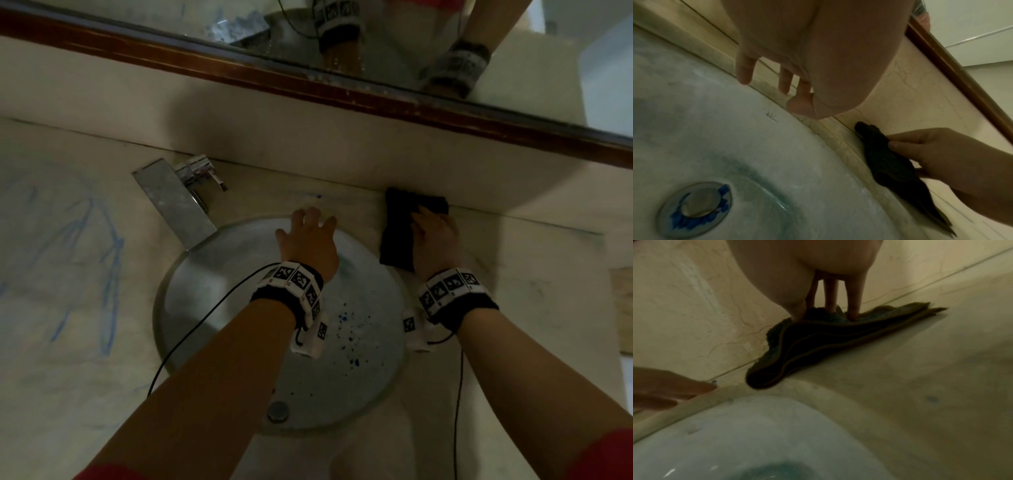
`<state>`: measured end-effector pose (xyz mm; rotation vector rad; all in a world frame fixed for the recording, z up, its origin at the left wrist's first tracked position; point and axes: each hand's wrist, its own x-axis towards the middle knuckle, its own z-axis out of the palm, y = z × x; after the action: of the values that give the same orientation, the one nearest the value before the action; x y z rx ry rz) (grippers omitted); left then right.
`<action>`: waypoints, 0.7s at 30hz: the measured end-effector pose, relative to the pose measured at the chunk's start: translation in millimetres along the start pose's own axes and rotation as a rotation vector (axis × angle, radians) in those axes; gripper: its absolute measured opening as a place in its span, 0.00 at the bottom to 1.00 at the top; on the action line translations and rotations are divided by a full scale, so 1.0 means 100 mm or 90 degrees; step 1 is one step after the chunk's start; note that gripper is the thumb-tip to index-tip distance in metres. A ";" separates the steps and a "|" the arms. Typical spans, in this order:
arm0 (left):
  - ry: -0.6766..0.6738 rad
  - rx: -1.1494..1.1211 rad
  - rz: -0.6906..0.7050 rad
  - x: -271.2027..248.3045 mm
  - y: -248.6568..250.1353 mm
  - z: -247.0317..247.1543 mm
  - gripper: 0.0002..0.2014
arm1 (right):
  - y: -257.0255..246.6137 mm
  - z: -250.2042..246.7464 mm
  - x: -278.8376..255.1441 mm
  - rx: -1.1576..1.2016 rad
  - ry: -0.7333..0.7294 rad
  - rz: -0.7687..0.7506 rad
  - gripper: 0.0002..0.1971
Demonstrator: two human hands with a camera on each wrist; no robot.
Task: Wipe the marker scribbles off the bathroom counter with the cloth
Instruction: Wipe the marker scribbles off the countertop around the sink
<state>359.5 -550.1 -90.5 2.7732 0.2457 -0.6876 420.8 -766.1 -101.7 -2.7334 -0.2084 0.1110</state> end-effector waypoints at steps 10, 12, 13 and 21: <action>0.010 0.018 0.013 0.01 -0.01 -0.01 0.34 | -0.15 0.16 0.17 -0.148 -0.144 0.039 0.29; 0.011 0.024 0.014 0.01 -0.02 0.00 0.34 | -0.14 0.15 0.22 -0.162 -0.154 0.042 0.29; 0.009 0.026 0.013 0.01 -0.01 0.00 0.34 | -0.14 0.14 0.25 -0.162 -0.154 0.044 0.28; -0.016 0.022 0.036 -0.10 -0.04 0.05 0.32 | -0.28 0.07 0.15 -0.070 -0.096 -0.015 0.14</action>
<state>348.0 -548.7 -91.1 2.7900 0.1505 -0.7180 431.6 -735.4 -98.1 -2.8317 -0.2969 0.3084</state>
